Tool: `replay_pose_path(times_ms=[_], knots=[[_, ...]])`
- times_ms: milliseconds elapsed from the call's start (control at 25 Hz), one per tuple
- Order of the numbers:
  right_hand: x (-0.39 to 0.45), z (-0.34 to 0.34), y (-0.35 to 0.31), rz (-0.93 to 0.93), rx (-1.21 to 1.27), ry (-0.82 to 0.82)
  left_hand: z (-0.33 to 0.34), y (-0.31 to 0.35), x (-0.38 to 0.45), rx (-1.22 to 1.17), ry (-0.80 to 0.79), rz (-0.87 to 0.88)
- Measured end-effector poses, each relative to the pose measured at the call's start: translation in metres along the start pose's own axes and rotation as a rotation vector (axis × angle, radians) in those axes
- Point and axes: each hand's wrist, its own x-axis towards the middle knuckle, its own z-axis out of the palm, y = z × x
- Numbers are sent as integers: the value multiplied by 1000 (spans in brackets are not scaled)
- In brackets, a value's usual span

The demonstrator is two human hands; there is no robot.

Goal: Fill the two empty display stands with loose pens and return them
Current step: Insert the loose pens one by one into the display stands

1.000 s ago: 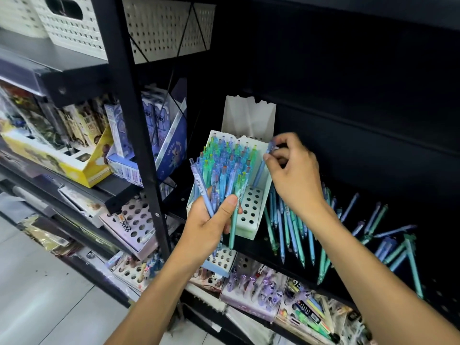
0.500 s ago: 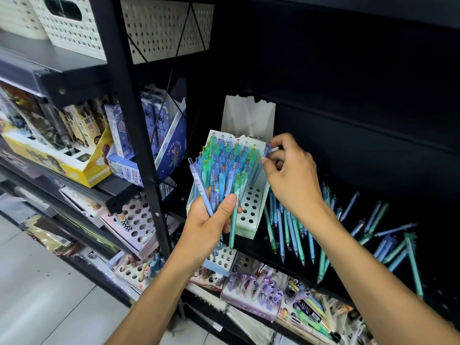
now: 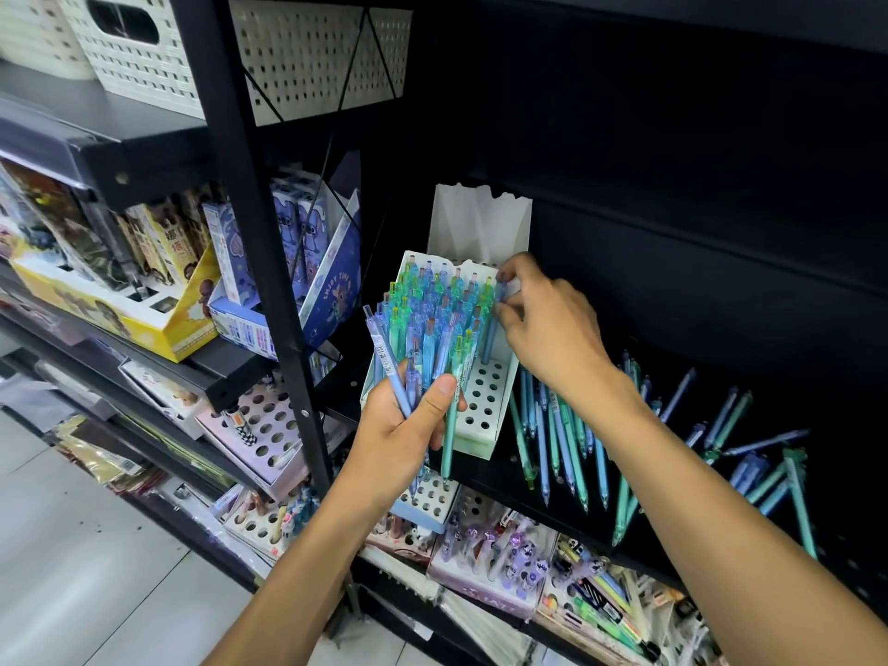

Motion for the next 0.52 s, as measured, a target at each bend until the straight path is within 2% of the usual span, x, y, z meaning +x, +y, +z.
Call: replay_pose_path(times_ms=[160,240,280,320,360,400,480,520], knots=[[4,-3,-3,27,-115,-39,3,1,2,2,8,-12],[-2,-9,-6,-26,-173,169,5,1,2,-11,18,-16],[-10,-15,-11,-61,-83,292,7,1,2,-24,24,-17],[-20,-21,-17,-78,87,334,9,2,2,-37,34,-19],[-30,-26,-23,-78,282,276,12,3,2,-47,45,-18],[-39,-30,-29,-53,426,144,15,4,3,-59,56,-13],[-52,-28,-33,19,539,-83,22,5,3,-90,65,-4],[-55,-25,-31,42,590,-114,24,5,3,-95,63,3]])
